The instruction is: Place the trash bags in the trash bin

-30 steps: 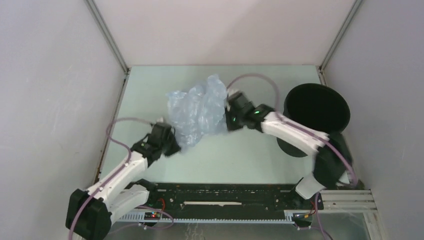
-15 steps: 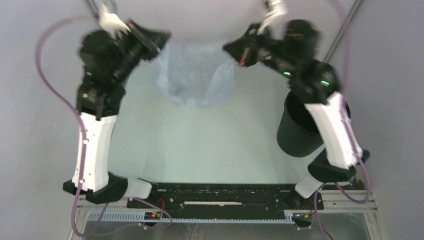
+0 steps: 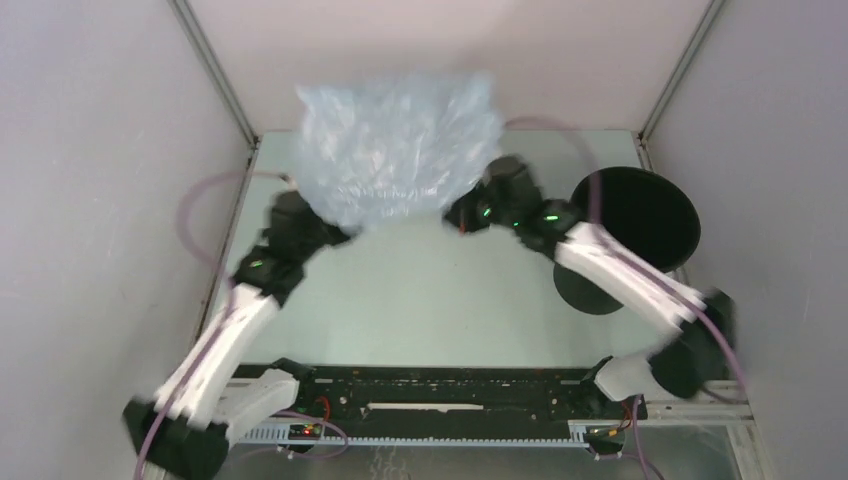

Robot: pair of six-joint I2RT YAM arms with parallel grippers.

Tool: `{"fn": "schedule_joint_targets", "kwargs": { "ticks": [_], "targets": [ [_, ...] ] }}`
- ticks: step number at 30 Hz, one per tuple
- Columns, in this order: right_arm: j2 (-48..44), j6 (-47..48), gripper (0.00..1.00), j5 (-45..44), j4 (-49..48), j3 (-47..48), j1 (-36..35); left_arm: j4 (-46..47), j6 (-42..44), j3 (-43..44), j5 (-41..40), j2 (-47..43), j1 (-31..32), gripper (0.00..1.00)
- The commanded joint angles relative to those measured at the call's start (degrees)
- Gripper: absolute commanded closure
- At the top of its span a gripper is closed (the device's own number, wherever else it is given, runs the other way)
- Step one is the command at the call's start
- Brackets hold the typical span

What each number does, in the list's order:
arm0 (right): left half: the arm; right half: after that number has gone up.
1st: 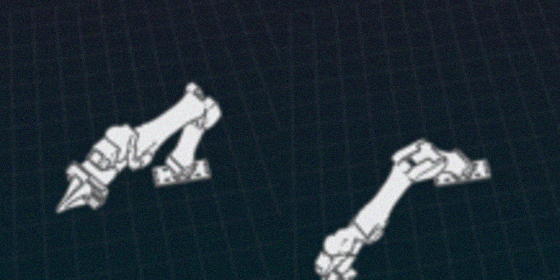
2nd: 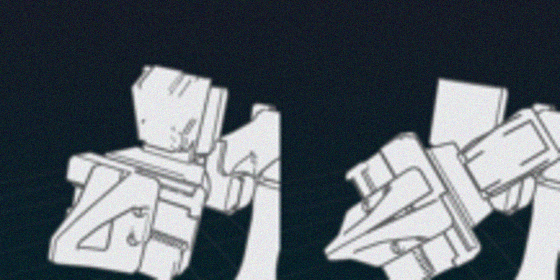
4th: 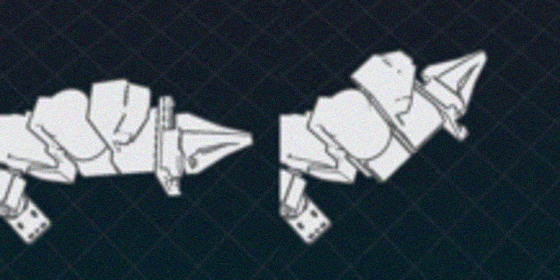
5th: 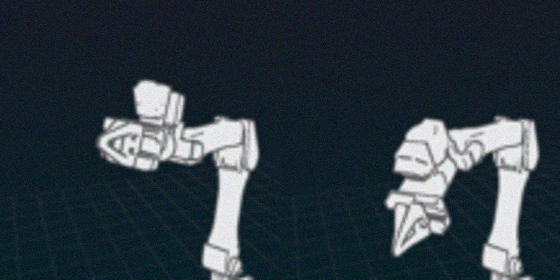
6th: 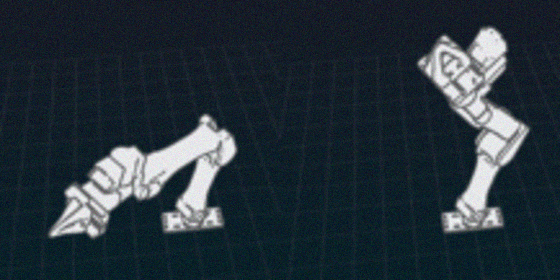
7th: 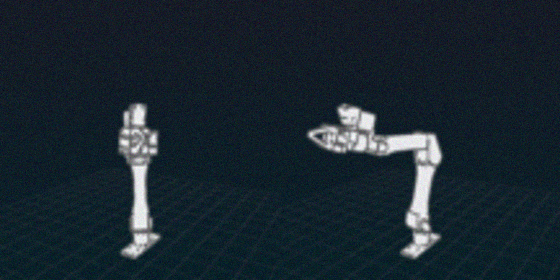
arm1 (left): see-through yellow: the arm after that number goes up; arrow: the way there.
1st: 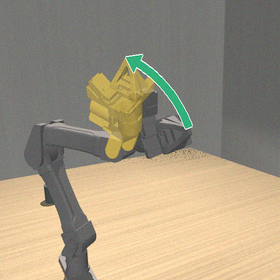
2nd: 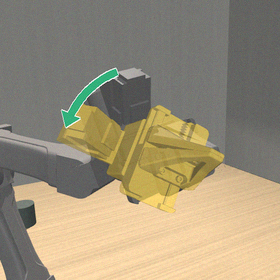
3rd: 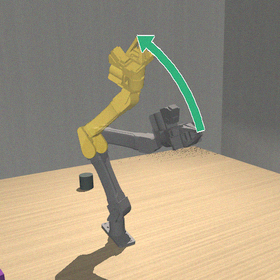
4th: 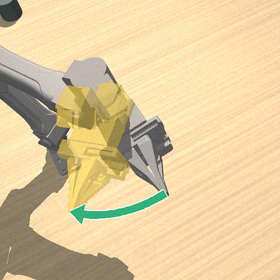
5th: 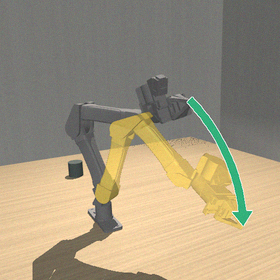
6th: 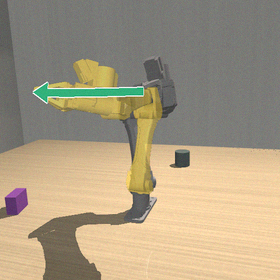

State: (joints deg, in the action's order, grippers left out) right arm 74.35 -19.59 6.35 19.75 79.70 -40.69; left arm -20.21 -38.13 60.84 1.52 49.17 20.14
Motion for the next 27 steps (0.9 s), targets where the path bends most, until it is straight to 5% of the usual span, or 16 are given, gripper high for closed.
{"fn": "schedule_joint_targets", "kwargs": {
  "ticks": [1, 5, 8, 10, 15, 17, 19, 23, 27],
  "targets": [
    [5.4, -4.0, 1.0, 4.9, 17.1, -11.5, -2.4, -3.6, -6.7, -18.5, 7.1, -1.3, 0.9, 1.0],
    [1.2, -7.5, 1.0, 7.4, 12.6, -11.5, -1.7, -3.1, -9.1, -17.8, 5.1, -7.1, 0.5, 1.0],
    [1.1, -9.8, 1.0, 10.8, 11.3, -3.8, 3.3, -5.7, -9.0, -4.2, 7.5, -1.3, -1.4, 1.0],
    [4.7, -9.3, 1.0, 11.9, 16.0, 8.3, 6.7, -7.5, -7.9, 10.4, 11.7, 5.9, -3.3, 1.0],
    [17.0, -5.3, 1.0, 9.1, 31.8, 59.5, 6.9, -13.5, -3.7, 60.0, 14.4, 22.7, -3.4, 1.0],
    [16.4, -2.5, 1.0, 5.0, 31.1, 68.6, 3.8, -14.1, -1.9, 71.4, 13.1, 24.6, -3.0, 1.0],
    [9.1, 1.5, 1.0, -0.6, 23.4, 59.1, -0.7, -12.4, 0.0, 68.6, 12.2, 21.6, -2.6, 1.0],
    [-9.9, -4.4, 1.0, -4.8, -1.7, 14.9, -0.4, -8.4, -1.9, 35.3, 8.8, 8.5, -2.6, 1.0],
    [-11.9, -12.8, 1.0, 2.7, 3.3, -11.6, 4.5, -7.0, -6.1, -2.3, 12.6, 0.4, -2.7, 1.0]
  ]
}}
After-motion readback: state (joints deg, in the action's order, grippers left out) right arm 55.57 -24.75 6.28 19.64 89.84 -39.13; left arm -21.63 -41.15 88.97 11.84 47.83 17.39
